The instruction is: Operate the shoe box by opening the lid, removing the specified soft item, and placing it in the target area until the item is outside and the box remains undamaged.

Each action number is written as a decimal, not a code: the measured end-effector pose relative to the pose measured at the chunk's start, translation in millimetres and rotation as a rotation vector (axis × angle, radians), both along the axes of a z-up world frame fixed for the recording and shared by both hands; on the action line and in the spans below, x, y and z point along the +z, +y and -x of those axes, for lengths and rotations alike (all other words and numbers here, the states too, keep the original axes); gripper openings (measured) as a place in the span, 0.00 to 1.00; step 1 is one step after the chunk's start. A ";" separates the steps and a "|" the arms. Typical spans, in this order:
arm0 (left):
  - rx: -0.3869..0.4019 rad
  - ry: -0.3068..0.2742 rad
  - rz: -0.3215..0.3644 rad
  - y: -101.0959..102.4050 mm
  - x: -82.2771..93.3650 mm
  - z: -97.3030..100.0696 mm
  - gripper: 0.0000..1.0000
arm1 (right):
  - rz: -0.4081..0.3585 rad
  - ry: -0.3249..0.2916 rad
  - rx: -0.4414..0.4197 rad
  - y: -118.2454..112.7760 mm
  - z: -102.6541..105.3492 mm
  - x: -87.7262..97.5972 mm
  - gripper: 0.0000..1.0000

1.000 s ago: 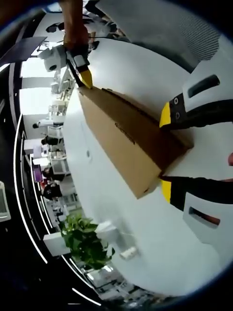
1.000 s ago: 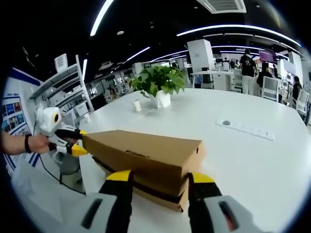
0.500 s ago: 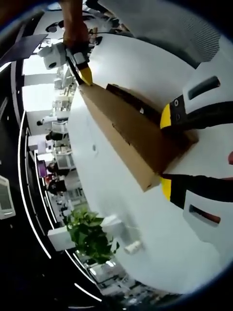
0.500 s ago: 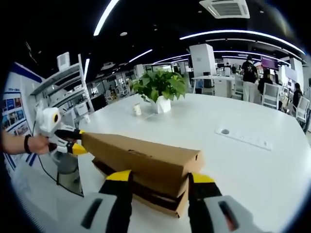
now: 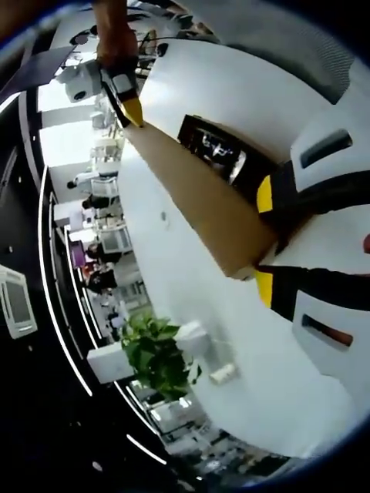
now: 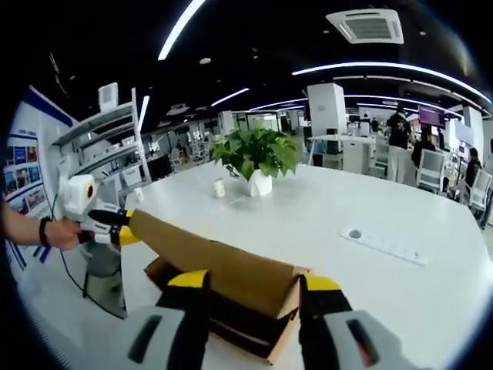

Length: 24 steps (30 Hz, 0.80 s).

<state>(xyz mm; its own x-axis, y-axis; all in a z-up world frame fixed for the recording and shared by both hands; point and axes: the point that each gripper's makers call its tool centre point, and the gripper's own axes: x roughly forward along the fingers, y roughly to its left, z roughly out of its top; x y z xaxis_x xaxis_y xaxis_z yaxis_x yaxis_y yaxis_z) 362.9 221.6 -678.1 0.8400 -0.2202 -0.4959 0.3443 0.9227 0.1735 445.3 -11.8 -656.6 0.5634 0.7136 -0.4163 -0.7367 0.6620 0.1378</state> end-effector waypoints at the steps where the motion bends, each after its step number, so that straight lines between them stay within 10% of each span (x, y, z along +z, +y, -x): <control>1: 0.006 -0.003 0.000 1.0 1.3 -1.1 0.21 | -0.001 -0.007 0.001 0.4 -2.1 2.1 0.43; 24: 0.126 -0.054 -0.031 20.3 18.8 -28.4 0.03 | 0.029 -0.086 0.044 11.1 -25.1 26.8 0.43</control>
